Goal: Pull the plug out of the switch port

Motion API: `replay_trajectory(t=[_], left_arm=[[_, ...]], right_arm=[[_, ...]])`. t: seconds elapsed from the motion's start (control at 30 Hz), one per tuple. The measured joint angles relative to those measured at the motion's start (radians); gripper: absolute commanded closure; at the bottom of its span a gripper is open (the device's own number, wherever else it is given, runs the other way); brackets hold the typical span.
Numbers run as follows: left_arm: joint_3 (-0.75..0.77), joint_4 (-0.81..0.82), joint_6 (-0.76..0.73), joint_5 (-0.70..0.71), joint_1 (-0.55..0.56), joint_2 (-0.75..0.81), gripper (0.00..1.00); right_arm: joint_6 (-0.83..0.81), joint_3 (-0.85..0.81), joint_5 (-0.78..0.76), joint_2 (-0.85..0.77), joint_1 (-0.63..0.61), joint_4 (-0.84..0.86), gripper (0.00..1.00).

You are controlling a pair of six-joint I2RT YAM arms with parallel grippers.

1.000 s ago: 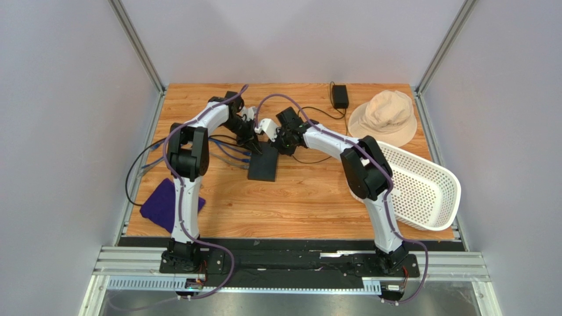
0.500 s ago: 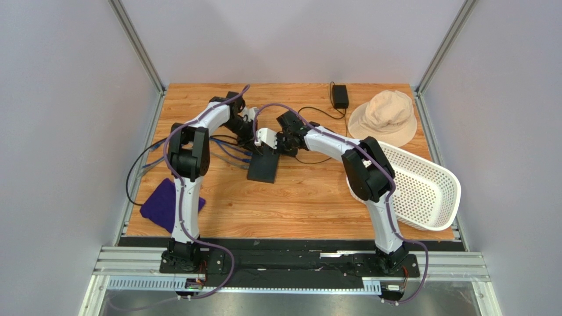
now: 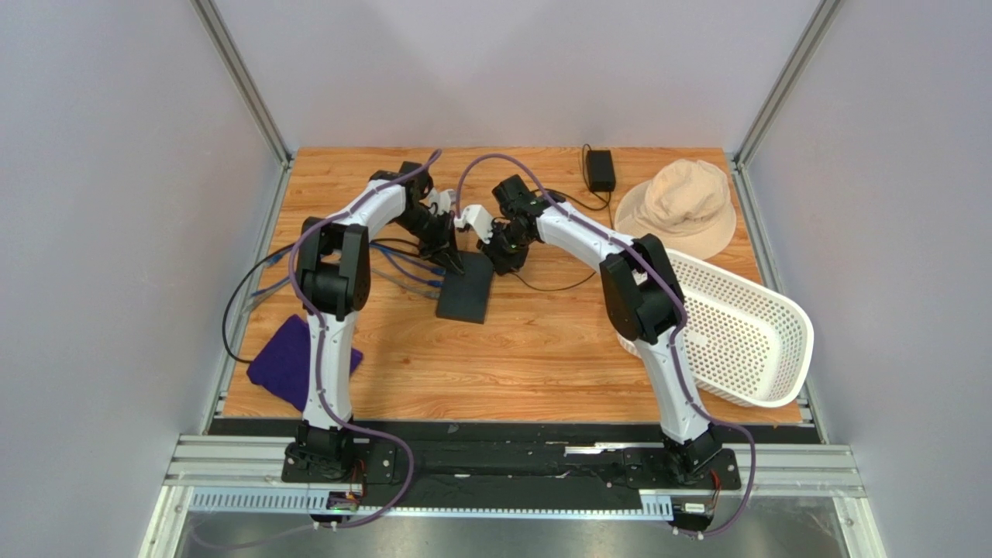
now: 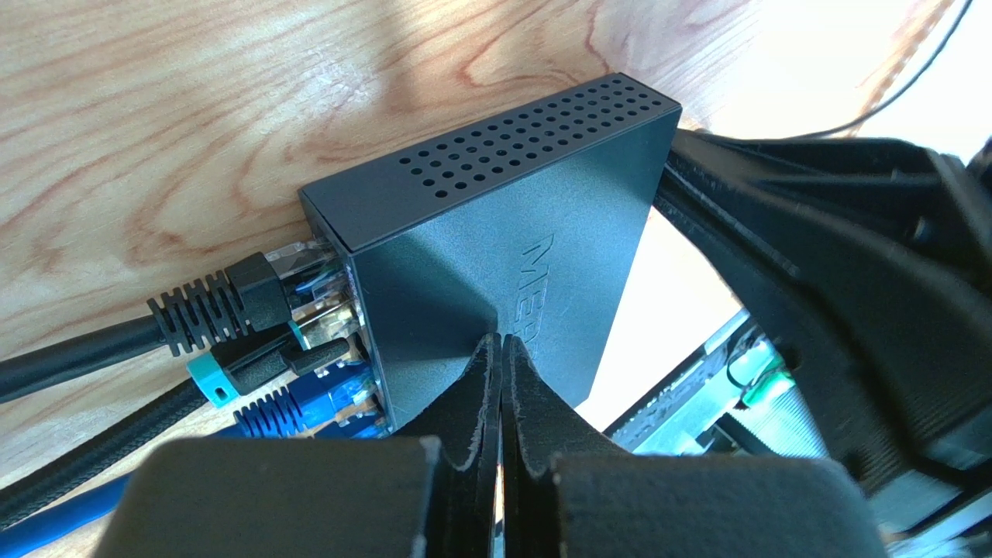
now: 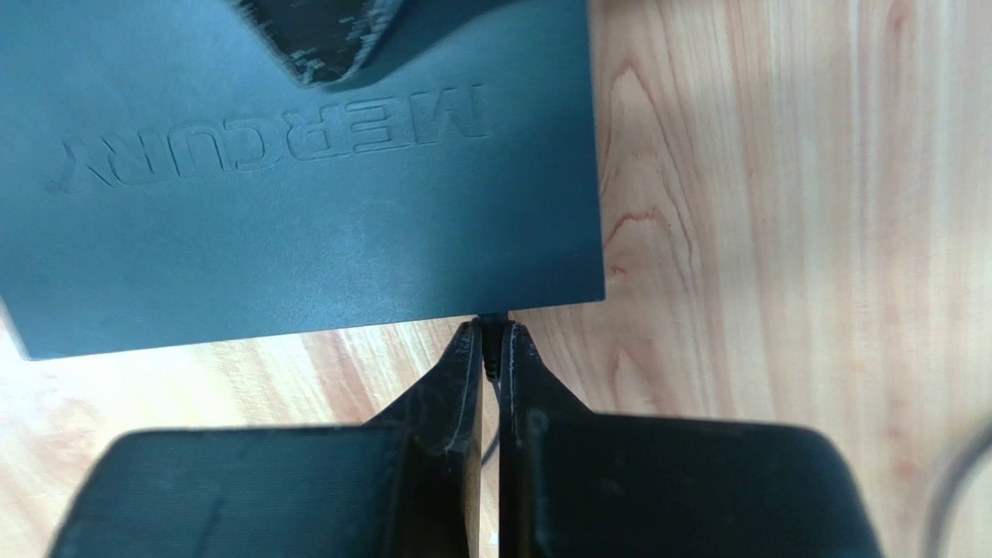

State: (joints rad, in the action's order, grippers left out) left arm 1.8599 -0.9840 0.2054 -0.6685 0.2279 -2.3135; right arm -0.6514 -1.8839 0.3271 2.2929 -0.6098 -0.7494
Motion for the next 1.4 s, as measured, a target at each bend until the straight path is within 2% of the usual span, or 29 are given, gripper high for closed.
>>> replay_trajectory(t=[0.07, 0.13, 0.3, 0.47, 0.57, 0.73, 0.8, 0.9, 1.23, 1.4], left_arm=[[0.0, 0.0, -0.001, 0.0, 0.0, 0.0, 1.0], [0.0, 0.0, -0.002, -0.002, 0.0, 0.0, 1.0], [0.0, -0.001, -0.003, -0.003, 0.0, -0.002, 1.0], [0.0, -0.002, -0.002, -0.004, 0.001, -0.002, 1.0], [0.0, -0.002, -0.002, -0.004, 0.001, -0.002, 1.0], [0.0, -0.002, -0.002, -0.005, 0.001, -0.002, 1.0], [0.0, -0.002, -0.002, -0.006, 0.002, -0.002, 1.0], [0.0, -0.003, -0.004, -0.006, 0.002, -0.002, 1.0], [0.0, -0.002, -0.016, -0.014, 0.002, -0.002, 1.0], [0.0, -0.001, -0.047, -0.022, 0.007, -0.001, 1.0]], right_arm=[[0.029, -0.026, 0.047, 0.018, 0.018, -0.023, 1.0], [0.02, 0.026, 0.043, -0.001, 0.017, 0.017, 1.0], [-0.163, 0.243, -0.095, -0.119, -0.032, 0.202, 1.0], [-0.24, 0.281, -0.155, -0.137, -0.045, 0.244, 1.0], [-0.203, 0.253, -0.137, -0.129, -0.037, 0.212, 1.0], [0.063, 0.126, -0.01, -0.065, 0.015, 0.085, 1.0], [0.161, 0.148, 0.051, -0.071, 0.032, 0.079, 1.0], [0.257, 0.198, 0.045, -0.107, 0.045, 0.029, 1.0], [0.304, 0.213, 0.018, -0.123, 0.067, -0.024, 1.0], [0.236, 0.18, -0.1, -0.123, 0.122, -0.014, 1.0]])
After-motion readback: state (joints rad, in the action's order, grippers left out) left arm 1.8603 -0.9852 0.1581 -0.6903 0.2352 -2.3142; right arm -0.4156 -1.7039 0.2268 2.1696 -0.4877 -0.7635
